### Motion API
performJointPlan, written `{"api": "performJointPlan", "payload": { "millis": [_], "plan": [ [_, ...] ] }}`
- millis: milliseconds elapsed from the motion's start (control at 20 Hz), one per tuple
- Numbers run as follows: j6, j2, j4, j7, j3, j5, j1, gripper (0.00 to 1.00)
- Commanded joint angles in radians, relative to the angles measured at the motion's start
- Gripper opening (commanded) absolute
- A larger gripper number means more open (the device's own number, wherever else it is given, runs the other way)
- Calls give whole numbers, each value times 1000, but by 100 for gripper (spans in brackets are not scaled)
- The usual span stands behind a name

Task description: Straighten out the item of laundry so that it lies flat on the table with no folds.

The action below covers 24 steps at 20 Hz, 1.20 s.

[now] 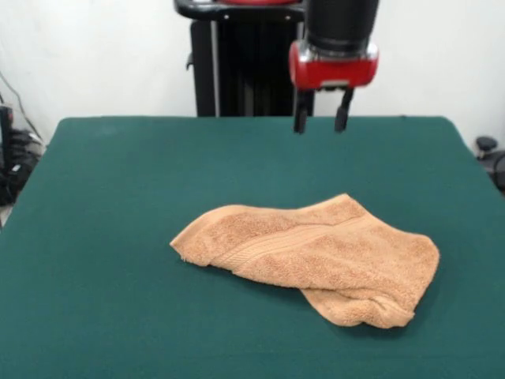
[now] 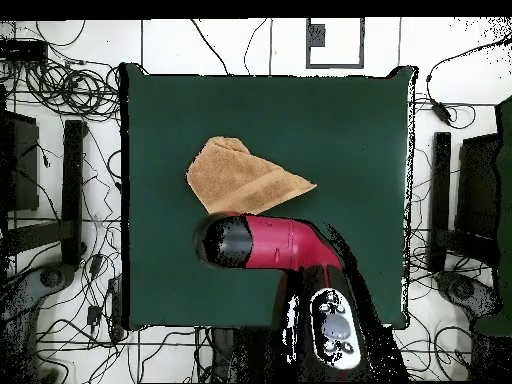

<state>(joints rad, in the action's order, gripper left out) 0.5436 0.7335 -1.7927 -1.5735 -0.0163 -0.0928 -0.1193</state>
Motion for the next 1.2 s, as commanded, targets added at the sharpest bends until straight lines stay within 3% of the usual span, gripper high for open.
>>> {"api": "performJointPlan", "payload": {
  "millis": [50, 600, 1200],
  "plan": [
    [45, -118, 210, 37, -146, -44, 3, 100],
    [159, -81, 270, 48, -178, -36, -11, 100],
    [54, -170, 284, 21, -170, -85, -14, 100]
  ]
}}
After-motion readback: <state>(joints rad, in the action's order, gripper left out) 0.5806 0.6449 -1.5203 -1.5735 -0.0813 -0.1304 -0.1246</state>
